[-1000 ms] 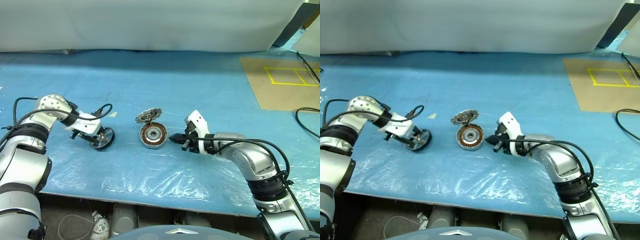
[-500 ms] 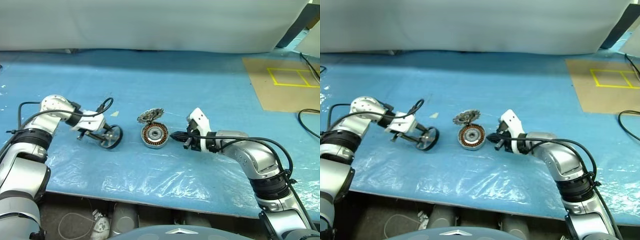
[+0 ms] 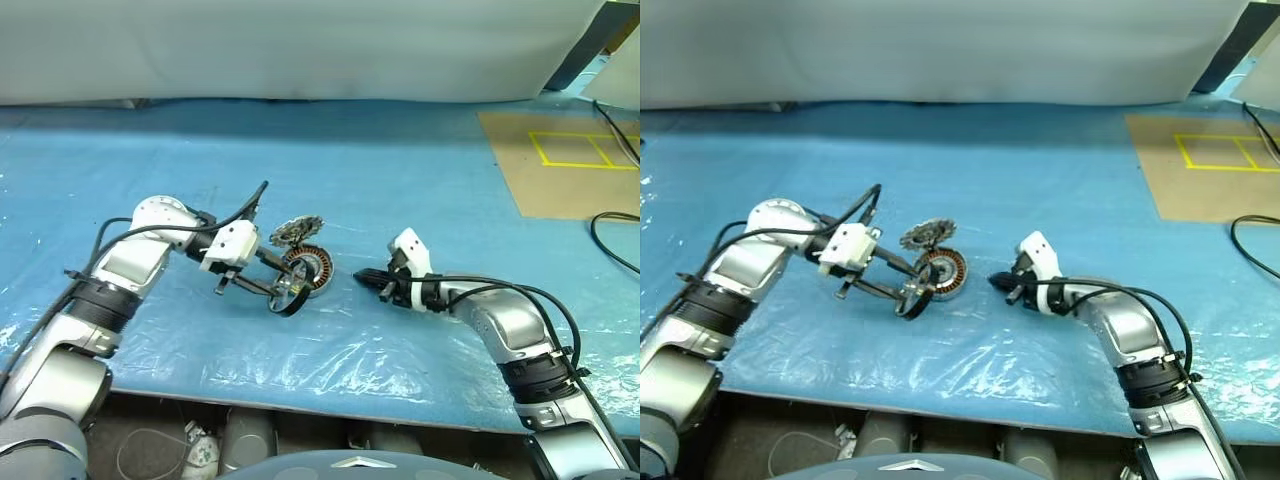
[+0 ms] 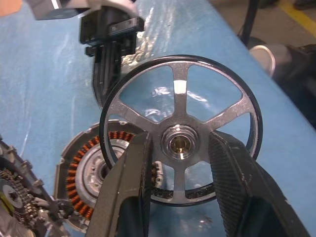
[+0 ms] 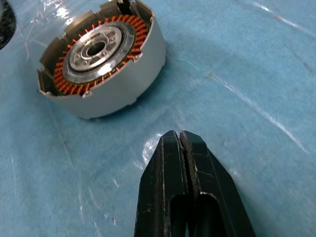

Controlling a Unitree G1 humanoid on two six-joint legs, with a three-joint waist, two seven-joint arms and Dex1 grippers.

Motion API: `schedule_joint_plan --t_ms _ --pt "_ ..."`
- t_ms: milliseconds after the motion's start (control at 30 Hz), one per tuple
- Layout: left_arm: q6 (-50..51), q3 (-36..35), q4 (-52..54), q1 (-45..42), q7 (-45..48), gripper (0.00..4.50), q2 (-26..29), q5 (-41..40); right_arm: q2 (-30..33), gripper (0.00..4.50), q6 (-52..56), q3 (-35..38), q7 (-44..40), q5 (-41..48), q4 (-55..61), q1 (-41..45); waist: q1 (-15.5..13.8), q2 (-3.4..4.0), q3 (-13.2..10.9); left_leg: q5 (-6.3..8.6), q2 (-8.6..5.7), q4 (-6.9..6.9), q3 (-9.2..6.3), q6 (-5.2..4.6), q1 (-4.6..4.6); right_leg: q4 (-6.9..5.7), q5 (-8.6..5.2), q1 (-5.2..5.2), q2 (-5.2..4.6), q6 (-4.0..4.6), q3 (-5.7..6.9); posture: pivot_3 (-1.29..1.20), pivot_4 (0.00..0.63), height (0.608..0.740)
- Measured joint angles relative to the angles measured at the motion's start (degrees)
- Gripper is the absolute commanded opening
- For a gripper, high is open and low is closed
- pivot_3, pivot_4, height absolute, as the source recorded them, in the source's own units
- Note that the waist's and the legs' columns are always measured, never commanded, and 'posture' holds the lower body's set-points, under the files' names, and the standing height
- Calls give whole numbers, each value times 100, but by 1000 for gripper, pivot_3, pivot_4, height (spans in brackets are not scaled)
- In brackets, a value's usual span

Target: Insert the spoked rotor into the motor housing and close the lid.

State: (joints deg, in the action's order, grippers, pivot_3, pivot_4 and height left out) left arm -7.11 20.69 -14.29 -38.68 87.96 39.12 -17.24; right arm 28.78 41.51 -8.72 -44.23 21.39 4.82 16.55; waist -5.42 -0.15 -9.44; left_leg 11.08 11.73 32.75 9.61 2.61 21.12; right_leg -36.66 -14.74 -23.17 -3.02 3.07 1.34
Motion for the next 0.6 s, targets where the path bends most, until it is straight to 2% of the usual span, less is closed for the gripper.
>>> schedule_joint_plan --t_ms 300,600 --pt "-941 4 -1229 -554 -215 1350 -265 1125 26 0 -342 65 -18 -79 55 -285 -14 0 0 0 -3 0 -3 0 -1 3 1 5 3 -2 1 0 150 740" --pt "-448 -161 -1130 -653 -255 1350 -555 1055 -17 0 -330 71 143 -102 226 -410 -16 0 0 0 -2 0 -4 0 -1 3 1 6 2 -2 3 0 150 740"
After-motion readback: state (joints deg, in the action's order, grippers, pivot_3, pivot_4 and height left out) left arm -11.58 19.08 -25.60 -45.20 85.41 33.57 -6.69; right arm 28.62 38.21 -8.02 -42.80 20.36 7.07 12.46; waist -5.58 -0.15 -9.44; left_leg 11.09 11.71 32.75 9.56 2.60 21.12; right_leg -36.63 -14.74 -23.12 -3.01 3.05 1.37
